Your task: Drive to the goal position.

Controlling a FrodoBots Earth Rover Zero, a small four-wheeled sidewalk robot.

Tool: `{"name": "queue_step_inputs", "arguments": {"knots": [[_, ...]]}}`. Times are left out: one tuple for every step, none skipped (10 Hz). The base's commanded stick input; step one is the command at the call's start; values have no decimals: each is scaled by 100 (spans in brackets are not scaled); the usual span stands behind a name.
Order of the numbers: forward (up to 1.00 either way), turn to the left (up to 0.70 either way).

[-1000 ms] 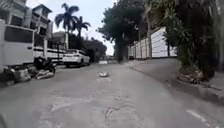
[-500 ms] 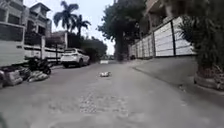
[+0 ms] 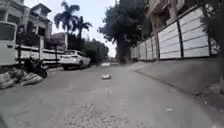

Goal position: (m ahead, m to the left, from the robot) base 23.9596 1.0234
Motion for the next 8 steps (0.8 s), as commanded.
{"name": "queue_step_inputs", "arguments": {"knots": [[100, 0], [100, 0], [100, 0], [100, 0], [100, 0], [100, 0], [100, 0], [100, 0]]}}
